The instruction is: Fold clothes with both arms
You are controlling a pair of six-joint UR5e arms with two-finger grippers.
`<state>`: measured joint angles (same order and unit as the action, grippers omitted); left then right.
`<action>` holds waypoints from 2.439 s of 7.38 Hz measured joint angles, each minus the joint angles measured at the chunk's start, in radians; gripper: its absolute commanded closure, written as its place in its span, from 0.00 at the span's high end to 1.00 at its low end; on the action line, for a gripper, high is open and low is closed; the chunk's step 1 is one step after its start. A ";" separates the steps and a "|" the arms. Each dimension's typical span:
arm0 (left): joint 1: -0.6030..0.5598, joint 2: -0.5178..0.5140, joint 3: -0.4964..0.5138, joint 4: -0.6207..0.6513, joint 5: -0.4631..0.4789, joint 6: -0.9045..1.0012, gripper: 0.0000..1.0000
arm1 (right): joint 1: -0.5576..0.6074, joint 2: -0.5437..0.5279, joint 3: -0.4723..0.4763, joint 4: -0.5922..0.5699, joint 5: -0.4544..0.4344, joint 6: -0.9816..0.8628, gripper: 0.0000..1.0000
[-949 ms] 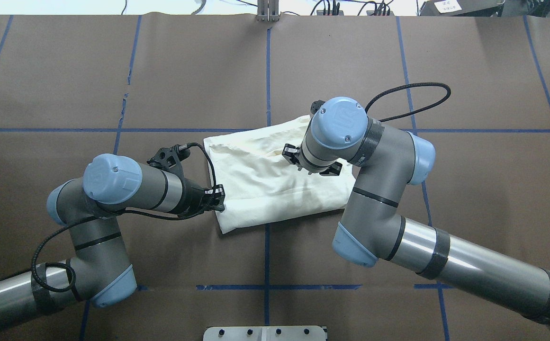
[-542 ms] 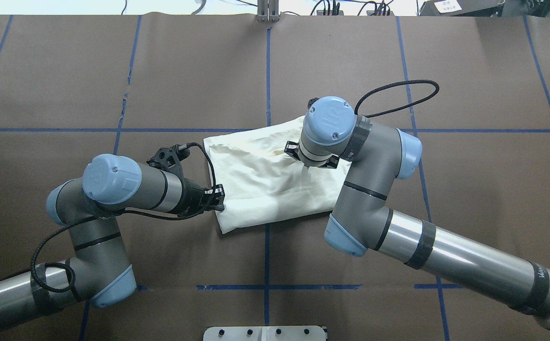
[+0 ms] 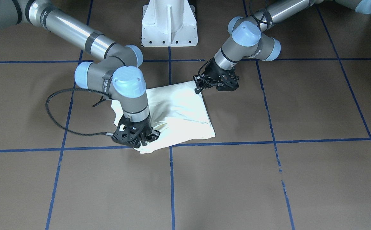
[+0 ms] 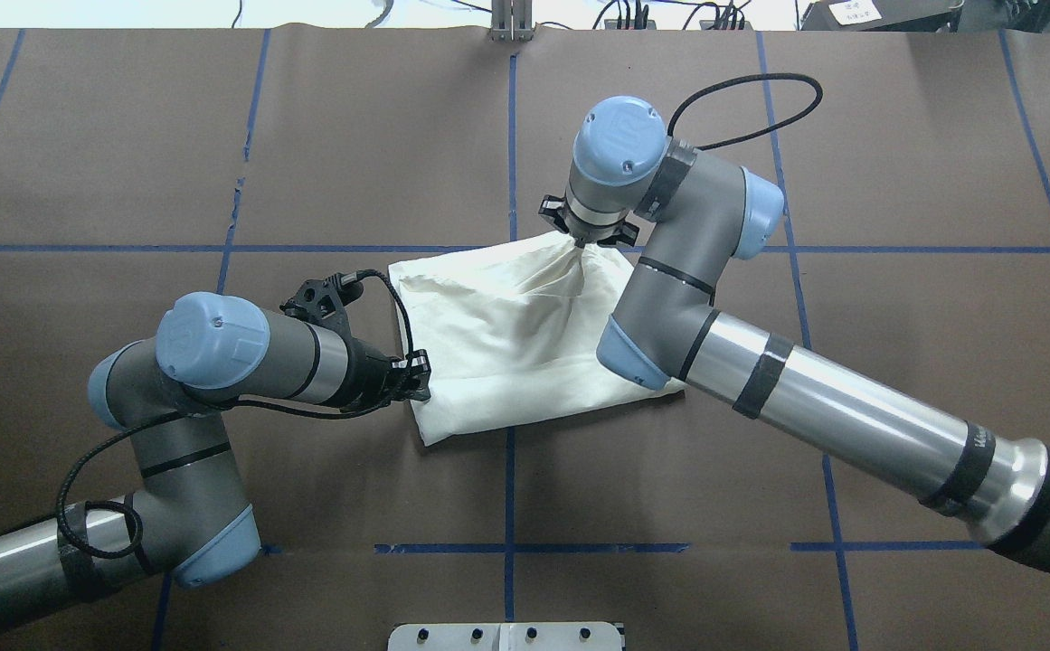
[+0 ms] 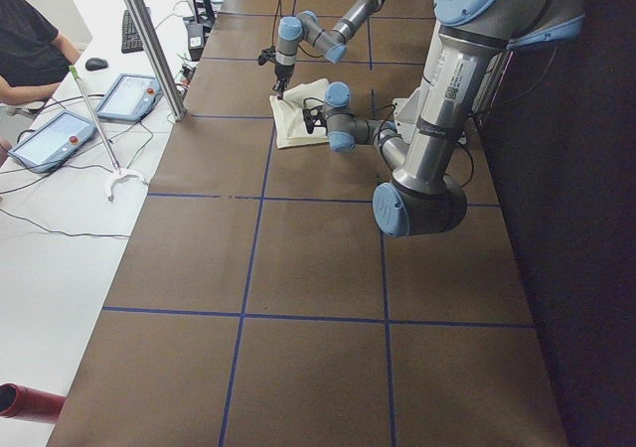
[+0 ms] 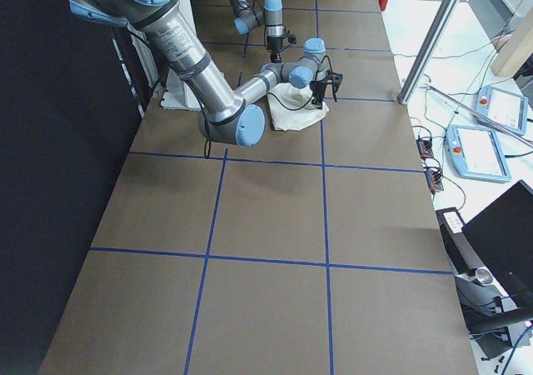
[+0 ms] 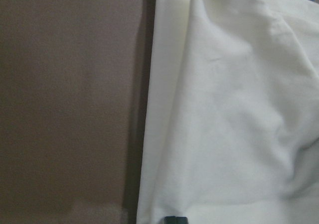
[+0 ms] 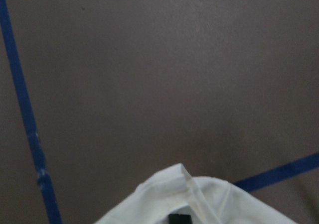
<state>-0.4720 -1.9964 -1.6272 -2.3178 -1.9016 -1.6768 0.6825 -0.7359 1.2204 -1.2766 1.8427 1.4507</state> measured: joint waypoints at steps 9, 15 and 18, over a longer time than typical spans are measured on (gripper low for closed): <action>-0.513 0.424 -0.223 0.025 -0.251 0.728 0.00 | 0.562 -0.589 0.359 -0.001 0.412 -0.706 0.00; -1.036 0.419 -0.168 0.747 -0.376 1.626 1.00 | 0.679 -0.785 0.523 -0.271 0.432 -1.151 1.00; -1.049 0.448 -0.165 0.797 -0.507 1.659 1.00 | 0.689 -0.786 0.528 -0.340 0.436 -1.258 1.00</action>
<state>-1.5213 -1.5486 -1.7922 -1.5209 -2.4086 -0.0182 1.3720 -1.5214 1.7480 -1.6170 2.2789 0.1923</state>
